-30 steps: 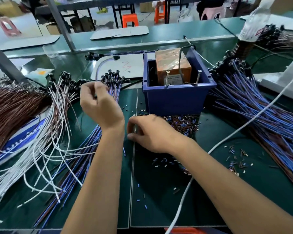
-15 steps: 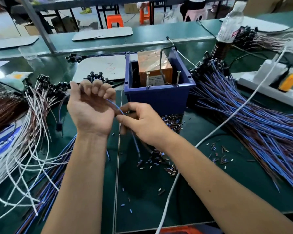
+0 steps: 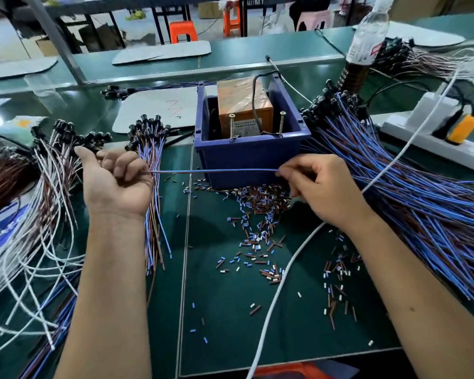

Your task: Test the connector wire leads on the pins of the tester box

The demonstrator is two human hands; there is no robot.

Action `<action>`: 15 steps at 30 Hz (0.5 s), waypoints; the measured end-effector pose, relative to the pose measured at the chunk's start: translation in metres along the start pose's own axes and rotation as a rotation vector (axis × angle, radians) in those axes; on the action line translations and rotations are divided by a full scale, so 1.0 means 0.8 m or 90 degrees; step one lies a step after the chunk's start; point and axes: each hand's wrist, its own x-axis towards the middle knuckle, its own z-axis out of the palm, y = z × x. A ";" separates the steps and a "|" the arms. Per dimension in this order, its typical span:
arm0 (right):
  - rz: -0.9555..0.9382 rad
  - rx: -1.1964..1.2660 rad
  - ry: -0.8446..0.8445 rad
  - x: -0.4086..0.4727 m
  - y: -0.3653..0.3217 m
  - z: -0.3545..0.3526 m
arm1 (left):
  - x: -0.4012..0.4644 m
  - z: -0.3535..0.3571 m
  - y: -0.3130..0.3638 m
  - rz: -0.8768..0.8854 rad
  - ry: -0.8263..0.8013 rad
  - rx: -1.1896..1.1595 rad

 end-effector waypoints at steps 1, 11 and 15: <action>-0.003 -0.018 0.031 0.000 0.005 -0.004 | -0.001 0.001 -0.002 0.014 0.006 0.053; 0.026 0.010 0.208 0.004 0.017 -0.014 | -0.019 0.015 -0.027 0.127 0.003 0.239; 0.046 0.047 0.212 0.004 0.020 -0.012 | -0.019 0.017 -0.051 0.230 0.049 0.591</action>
